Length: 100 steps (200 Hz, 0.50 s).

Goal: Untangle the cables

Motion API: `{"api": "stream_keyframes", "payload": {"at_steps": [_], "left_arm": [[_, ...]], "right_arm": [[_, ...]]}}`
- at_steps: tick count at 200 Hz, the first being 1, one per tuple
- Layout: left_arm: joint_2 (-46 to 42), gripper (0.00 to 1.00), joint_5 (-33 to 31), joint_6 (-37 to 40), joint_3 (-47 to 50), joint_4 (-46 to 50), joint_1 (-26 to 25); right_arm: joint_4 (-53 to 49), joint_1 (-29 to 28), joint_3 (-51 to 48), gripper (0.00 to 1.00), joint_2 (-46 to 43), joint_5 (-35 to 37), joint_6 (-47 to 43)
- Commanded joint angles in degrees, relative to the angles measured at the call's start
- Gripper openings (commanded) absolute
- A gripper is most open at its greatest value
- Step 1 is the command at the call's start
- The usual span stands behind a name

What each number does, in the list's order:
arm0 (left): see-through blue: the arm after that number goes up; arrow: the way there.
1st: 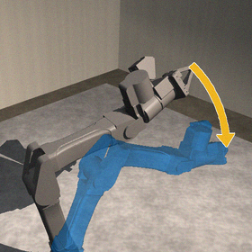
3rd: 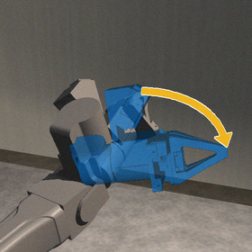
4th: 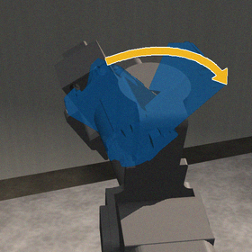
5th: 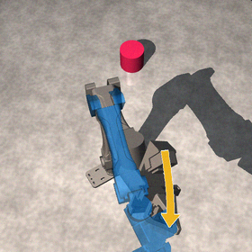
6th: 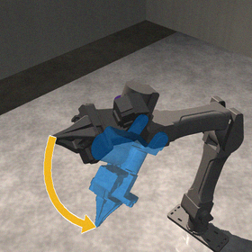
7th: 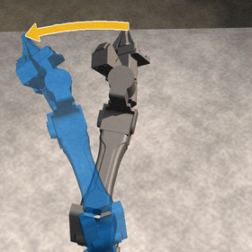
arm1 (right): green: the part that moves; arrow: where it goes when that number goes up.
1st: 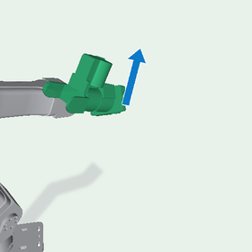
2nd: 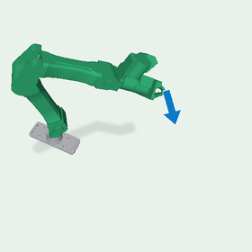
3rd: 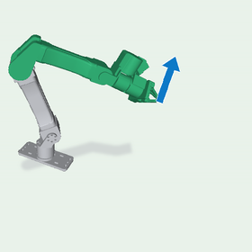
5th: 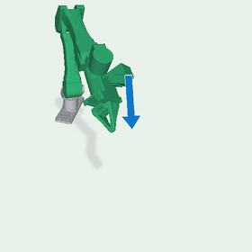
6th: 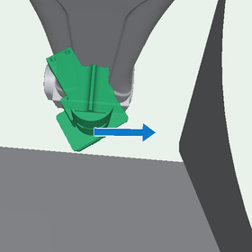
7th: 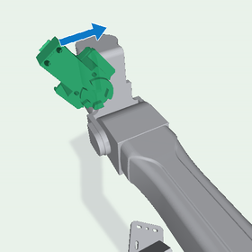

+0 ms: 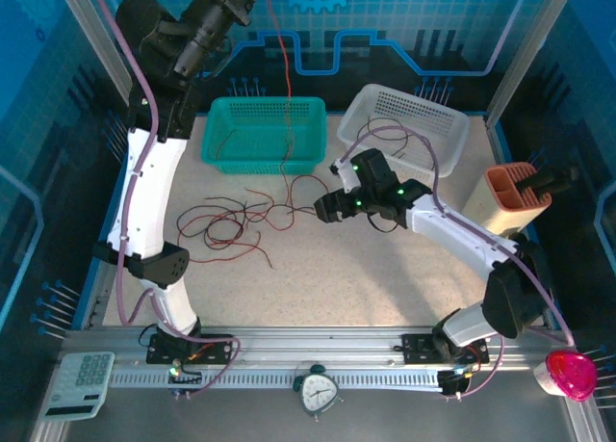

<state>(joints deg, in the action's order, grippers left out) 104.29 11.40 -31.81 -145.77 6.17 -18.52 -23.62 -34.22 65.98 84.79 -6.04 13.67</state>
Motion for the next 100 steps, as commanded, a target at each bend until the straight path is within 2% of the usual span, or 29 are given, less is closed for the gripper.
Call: {"api": "stream_keyframes", "payload": {"at_steps": [1, 43, 100], "left_arm": [[-2.1, 0.00, 0.5, -2.0, -1.7, -2.1, 0.2], [-3.5, 0.00, 1.0, -3.1, -1.7, -2.1, 0.2], [-5.4, 0.00, 1.2, -3.6, -1.8, -1.9, 0.2]], "right_arm": [[3.1, -1.8, 0.3, 0.88, 1.7, 0.2, -4.5], [6.0, -4.0, -0.8, 0.88, 5.6, -2.7, -8.7], [8.2, -5.9, 2.0, 0.88, 13.3, 5.9, -9.9]]}}
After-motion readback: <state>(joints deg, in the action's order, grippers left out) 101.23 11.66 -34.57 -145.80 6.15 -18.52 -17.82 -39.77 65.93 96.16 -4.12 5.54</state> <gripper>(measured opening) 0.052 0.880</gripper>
